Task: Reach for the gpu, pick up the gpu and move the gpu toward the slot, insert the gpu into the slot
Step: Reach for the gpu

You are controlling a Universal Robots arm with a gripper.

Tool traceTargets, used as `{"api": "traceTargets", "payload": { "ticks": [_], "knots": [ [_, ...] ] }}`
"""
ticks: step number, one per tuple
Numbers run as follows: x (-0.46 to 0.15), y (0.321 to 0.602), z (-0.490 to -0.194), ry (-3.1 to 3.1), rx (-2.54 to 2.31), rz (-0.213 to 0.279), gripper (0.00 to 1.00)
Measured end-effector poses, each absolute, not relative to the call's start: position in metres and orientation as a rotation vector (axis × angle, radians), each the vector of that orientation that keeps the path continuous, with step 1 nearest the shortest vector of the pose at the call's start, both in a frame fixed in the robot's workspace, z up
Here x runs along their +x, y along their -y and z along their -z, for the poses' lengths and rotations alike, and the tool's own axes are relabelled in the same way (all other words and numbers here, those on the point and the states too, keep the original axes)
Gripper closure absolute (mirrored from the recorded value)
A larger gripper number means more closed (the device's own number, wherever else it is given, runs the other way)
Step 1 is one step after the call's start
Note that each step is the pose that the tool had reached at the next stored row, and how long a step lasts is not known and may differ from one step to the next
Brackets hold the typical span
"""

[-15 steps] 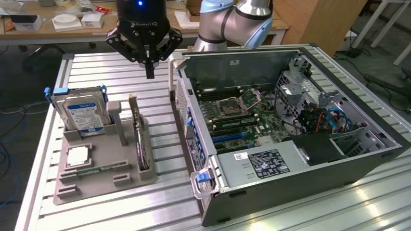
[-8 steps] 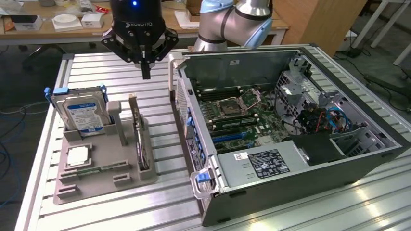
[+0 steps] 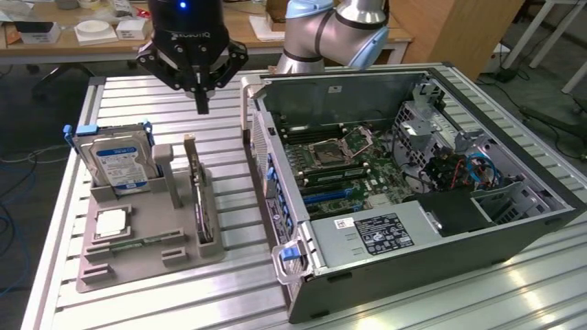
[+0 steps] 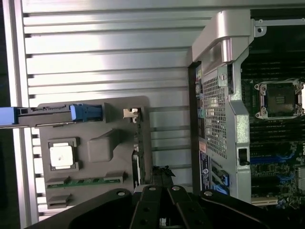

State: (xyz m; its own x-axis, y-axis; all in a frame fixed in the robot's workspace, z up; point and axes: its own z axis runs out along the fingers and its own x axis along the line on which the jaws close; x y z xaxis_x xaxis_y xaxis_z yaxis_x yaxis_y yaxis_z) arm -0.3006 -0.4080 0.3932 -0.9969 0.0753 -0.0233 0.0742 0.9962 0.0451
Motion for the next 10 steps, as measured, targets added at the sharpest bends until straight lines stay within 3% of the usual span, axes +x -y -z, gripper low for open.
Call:
{"api": "traceTargets", "payload": {
  "ticks": [10],
  "knots": [
    [-0.3108,0.409,-0.3932,-3.114,0.117,-0.069,0.9]
  ]
}}
